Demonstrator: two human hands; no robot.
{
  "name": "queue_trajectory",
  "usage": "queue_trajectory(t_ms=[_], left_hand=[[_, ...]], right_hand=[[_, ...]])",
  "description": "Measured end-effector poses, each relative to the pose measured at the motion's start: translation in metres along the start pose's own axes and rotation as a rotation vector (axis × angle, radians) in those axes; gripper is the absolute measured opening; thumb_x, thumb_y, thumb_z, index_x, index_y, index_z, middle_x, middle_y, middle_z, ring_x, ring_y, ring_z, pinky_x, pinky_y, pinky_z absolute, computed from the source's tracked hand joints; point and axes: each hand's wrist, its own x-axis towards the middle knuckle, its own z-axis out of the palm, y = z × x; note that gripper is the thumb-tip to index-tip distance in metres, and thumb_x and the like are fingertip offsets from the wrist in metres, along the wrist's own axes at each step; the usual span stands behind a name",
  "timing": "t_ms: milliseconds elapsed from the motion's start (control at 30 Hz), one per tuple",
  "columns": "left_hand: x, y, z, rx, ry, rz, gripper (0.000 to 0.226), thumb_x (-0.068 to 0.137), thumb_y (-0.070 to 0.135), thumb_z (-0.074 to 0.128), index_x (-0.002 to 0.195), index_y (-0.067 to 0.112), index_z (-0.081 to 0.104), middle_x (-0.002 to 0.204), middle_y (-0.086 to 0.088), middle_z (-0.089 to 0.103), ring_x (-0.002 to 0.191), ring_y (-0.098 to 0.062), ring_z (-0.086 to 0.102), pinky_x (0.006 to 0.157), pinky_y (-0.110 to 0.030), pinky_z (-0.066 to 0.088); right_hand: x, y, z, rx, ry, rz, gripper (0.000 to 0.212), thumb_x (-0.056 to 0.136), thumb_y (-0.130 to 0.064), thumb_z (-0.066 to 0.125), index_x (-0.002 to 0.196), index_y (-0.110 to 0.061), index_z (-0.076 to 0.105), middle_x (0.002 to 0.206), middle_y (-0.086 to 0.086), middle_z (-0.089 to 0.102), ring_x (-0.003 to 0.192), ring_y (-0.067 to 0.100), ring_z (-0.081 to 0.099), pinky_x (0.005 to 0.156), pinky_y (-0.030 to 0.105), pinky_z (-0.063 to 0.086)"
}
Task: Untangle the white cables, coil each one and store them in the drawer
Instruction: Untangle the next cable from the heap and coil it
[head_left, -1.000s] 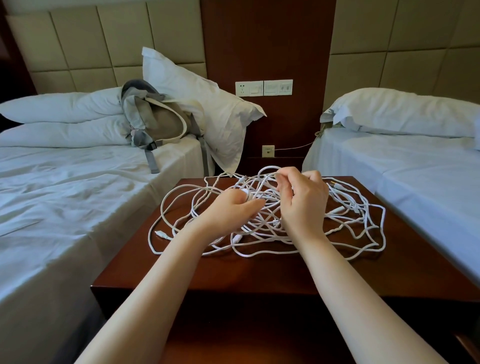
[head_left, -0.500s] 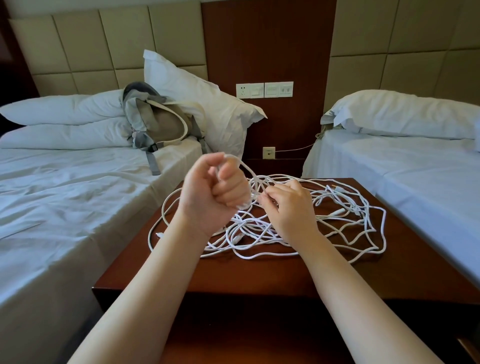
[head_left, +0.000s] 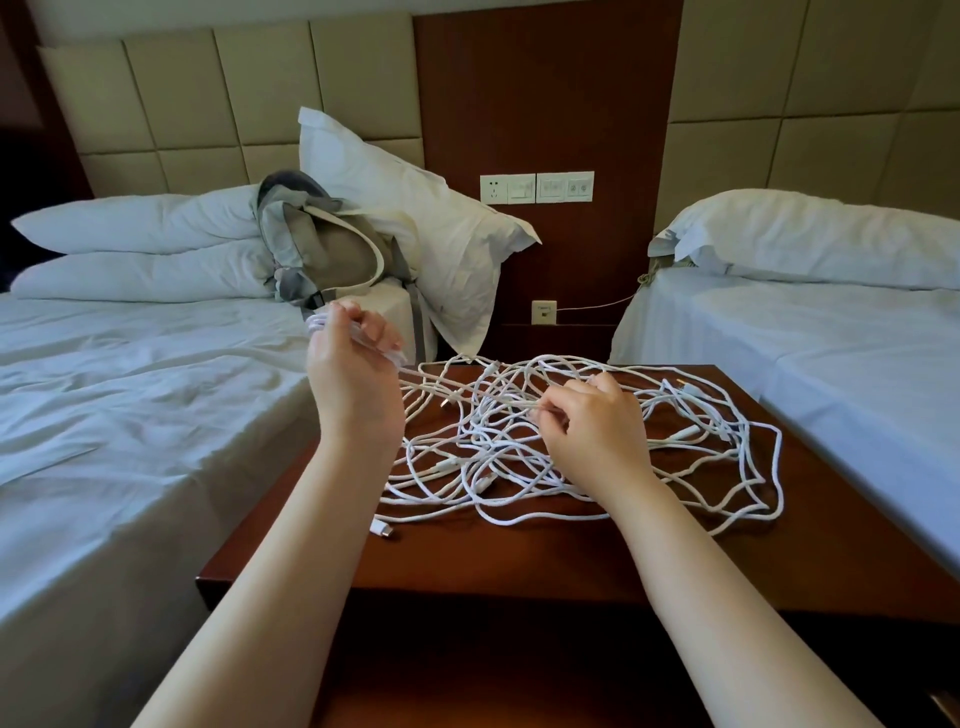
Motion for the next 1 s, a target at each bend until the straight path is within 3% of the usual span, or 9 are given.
queue_trajectory(t_ms=[167,300,367,433,500,600,667,833,1000], left_hand=[[0.004,-0.008,-0.02,0.745,0.128,0.447,0.026,0.097,0.014,0.036,0.074,0.008,0.046,0.06,0.004,0.043,0.055,-0.005,0.041,0.056,-0.018,0.033],[0.002,-0.017,-0.027,1.273,0.061,0.587,0.029,0.098,0.011,0.04,0.071,0.006,0.049,0.059,0.005,0.04,0.056,-0.011,0.039,0.053,-0.021,0.027],[0.0,-0.023,-0.028,1.513,-0.039,0.529,0.03,0.099,0.01,0.039,0.075,0.0,0.054,0.065,-0.007,0.051,0.063,-0.022,0.046,0.057,-0.024,0.025],[-0.002,-0.026,-0.023,1.748,-0.119,0.291,0.026,0.099,0.011,0.038,0.098,-0.006,0.057,0.094,-0.019,0.06,0.086,-0.033,0.055,0.072,-0.032,0.036],[-0.008,-0.026,-0.018,1.906,-0.191,0.222,0.024,0.098,0.013,0.038,0.105,-0.003,0.055,0.102,-0.019,0.06,0.096,-0.035,0.056,0.078,-0.038,0.041],[-0.017,-0.028,-0.016,1.938,-0.377,0.285,0.025,0.098,0.016,0.036,0.083,0.006,0.055,0.084,-0.006,0.057,0.074,-0.017,0.051,0.068,-0.028,0.036],[-0.017,-0.029,-0.018,1.75,-0.445,0.198,0.035,0.098,0.017,0.039,0.063,0.011,0.041,0.068,0.0,0.044,0.059,-0.01,0.039,0.056,-0.021,0.031],[-0.026,-0.026,-0.005,1.468,-0.642,-0.138,0.05,0.099,0.039,0.036,0.061,0.009,0.049,0.057,-0.002,0.047,0.051,-0.012,0.042,0.054,-0.022,0.035],[-0.029,-0.022,-0.004,1.199,-0.767,-0.413,0.053,0.09,0.053,0.047,0.058,0.01,0.048,0.043,0.008,0.035,0.039,-0.007,0.031,0.046,-0.017,0.03]], right_hand=[[0.0,0.004,-0.002,0.043,0.033,-0.022,0.017,0.093,-0.022,0.054,0.082,-0.019,0.067,0.073,-0.01,0.061,0.083,0.013,0.039,0.075,0.032,0.029],[-0.001,0.001,-0.002,0.106,0.132,-0.106,0.011,0.088,-0.019,0.064,0.078,-0.018,0.067,0.065,-0.019,0.05,0.076,0.012,0.042,0.075,0.031,0.029],[0.0,0.002,-0.002,0.124,0.203,-0.138,0.009,0.087,-0.02,0.064,0.079,-0.017,0.068,0.066,-0.021,0.045,0.074,0.01,0.042,0.075,0.031,0.031],[0.002,0.004,-0.002,0.136,0.286,-0.141,0.012,0.087,-0.023,0.061,0.08,-0.017,0.068,0.068,-0.021,0.042,0.074,0.008,0.04,0.073,0.03,0.031],[0.003,0.005,-0.003,0.152,0.372,-0.113,0.018,0.089,-0.027,0.057,0.079,-0.017,0.067,0.068,-0.019,0.042,0.075,0.006,0.038,0.073,0.03,0.029],[0.005,0.008,-0.003,0.205,0.453,-0.069,0.026,0.09,-0.032,0.05,0.078,-0.016,0.067,0.067,-0.018,0.043,0.078,0.0,0.034,0.071,0.03,0.031],[0.006,0.007,-0.005,0.309,0.435,-0.008,0.029,0.091,-0.036,0.048,0.082,-0.017,0.067,0.066,-0.012,0.053,0.077,0.004,0.038,0.067,0.027,0.033],[0.005,0.003,-0.021,0.719,0.404,0.159,0.013,0.096,-0.018,0.052,0.085,-0.021,0.058,0.063,-0.013,0.053,0.06,0.006,0.05,0.054,0.013,0.037],[0.005,0.001,-0.024,0.876,0.299,0.254,0.022,0.098,-0.018,0.049,0.078,-0.025,0.057,0.05,-0.014,0.045,0.047,0.004,0.034,0.045,0.017,0.029]])
